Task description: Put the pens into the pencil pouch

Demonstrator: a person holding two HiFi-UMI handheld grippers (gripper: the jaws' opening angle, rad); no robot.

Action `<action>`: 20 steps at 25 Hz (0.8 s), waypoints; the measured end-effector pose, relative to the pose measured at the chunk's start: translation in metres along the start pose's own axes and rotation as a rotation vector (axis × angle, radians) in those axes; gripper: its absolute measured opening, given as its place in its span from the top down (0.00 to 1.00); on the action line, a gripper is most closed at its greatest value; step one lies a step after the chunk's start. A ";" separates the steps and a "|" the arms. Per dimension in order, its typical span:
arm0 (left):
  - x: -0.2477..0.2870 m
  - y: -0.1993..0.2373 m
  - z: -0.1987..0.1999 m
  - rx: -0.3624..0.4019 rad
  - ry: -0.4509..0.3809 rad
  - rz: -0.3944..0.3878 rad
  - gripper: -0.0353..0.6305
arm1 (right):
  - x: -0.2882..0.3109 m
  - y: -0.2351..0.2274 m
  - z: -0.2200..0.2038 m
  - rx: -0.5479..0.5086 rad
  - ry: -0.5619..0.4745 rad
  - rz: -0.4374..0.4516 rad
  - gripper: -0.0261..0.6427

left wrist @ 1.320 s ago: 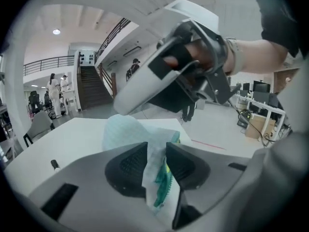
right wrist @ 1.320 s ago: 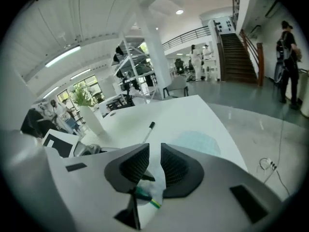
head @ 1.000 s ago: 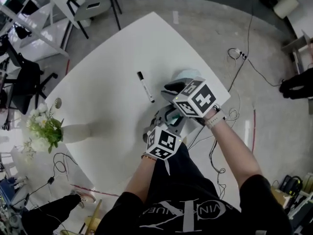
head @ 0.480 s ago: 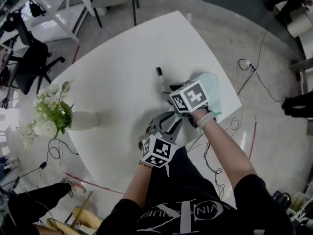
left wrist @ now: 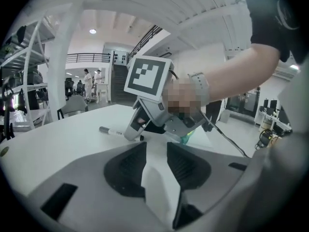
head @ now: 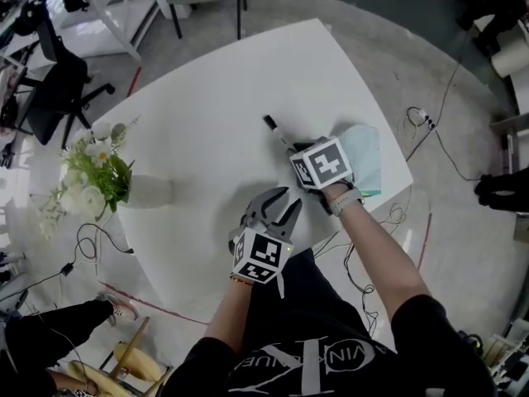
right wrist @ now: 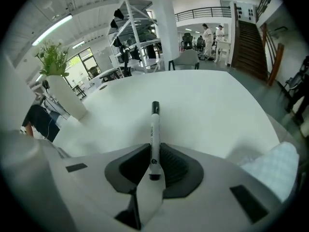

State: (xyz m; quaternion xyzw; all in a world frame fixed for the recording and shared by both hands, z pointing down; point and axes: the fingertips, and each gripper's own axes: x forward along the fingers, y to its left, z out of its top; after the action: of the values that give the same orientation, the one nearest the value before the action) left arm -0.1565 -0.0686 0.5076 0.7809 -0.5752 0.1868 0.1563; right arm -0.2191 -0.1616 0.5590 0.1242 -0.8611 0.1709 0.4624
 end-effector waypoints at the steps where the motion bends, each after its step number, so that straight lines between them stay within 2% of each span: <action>1: -0.001 0.001 0.000 -0.004 -0.001 0.002 0.74 | 0.000 0.000 0.000 0.006 -0.008 -0.002 0.85; 9: -0.001 -0.002 -0.001 -0.003 -0.001 -0.011 0.74 | -0.016 0.001 0.011 0.074 -0.115 0.010 0.85; 14: 0.005 -0.015 0.004 0.017 0.002 -0.044 0.74 | -0.038 0.000 0.012 0.122 -0.172 0.036 0.85; 20: 0.018 -0.026 0.017 0.044 -0.008 -0.080 0.74 | -0.073 -0.017 0.006 0.161 -0.236 0.020 0.85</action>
State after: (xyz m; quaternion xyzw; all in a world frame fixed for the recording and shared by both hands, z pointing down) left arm -0.1248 -0.0837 0.4999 0.8073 -0.5399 0.1900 0.1441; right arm -0.1774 -0.1758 0.4977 0.1713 -0.8943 0.2281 0.3447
